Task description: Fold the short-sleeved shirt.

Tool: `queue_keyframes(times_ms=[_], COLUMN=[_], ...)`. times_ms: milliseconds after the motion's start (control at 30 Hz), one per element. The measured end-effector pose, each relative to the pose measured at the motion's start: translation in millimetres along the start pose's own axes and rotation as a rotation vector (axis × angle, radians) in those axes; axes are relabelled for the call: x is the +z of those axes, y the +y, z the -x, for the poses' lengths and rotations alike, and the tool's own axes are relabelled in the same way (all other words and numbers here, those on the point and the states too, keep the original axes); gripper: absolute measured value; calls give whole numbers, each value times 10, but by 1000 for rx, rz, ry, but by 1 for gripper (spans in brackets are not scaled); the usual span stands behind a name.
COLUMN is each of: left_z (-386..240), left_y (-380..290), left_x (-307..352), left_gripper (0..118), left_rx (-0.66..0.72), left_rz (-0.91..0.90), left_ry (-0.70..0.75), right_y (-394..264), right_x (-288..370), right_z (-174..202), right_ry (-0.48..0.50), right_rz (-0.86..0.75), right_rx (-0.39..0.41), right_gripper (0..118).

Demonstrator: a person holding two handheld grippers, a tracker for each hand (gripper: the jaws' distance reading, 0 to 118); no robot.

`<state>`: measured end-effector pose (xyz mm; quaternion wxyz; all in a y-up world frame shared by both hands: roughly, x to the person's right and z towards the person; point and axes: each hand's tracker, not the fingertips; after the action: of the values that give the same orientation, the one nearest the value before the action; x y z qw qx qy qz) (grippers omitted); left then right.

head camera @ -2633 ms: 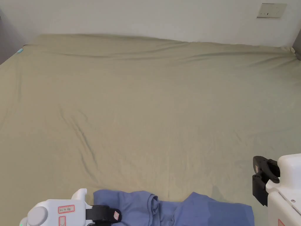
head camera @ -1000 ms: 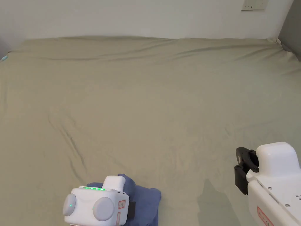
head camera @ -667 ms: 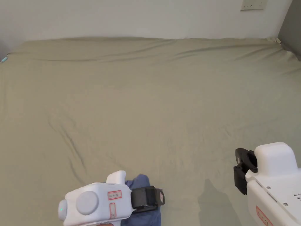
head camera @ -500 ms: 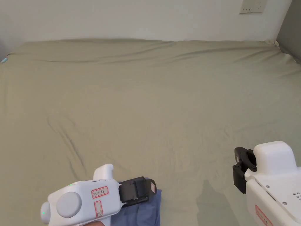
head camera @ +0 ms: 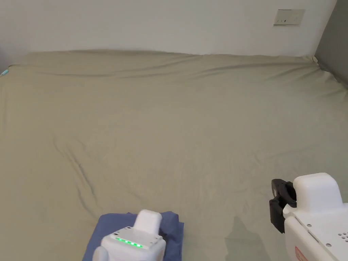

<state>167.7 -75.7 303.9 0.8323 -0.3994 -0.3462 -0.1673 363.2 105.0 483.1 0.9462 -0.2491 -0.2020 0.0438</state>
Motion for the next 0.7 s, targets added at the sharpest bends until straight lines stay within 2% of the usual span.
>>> queue_keyframes(times_ms=[167, 333, 467, 533, 600, 700], left_z=[-302, -476, -499, -516, -521, -283], left_y=[31, -66, -173, -273, -399, -442], left_x=[-50, 34, 189, 307, 465, 637], left_gripper=[0, 0, 0, 0, 0, 0], left_rx=[-167, -233, -123, -127, -186, -121], left_rz=[-4, -8, 40, 50, 21, -12], left_ry=[61, 14, -269, -401, -395, -384], right_y=[-40, -75, -65, -39, -12, 12], right_x=[-5, -82, -158, -183, -211, -286], right_z=[-64, -67, 21, 86, 154, 272], right_ry=[-12, -10, 14, 28, 45, 73], right_rz=[10, 25, 34, 33, 30, 35], right_rx=[-6, -20, -22, -14, 0, 17], right_gripper=[2, 2, 2, 2, 2, 2])
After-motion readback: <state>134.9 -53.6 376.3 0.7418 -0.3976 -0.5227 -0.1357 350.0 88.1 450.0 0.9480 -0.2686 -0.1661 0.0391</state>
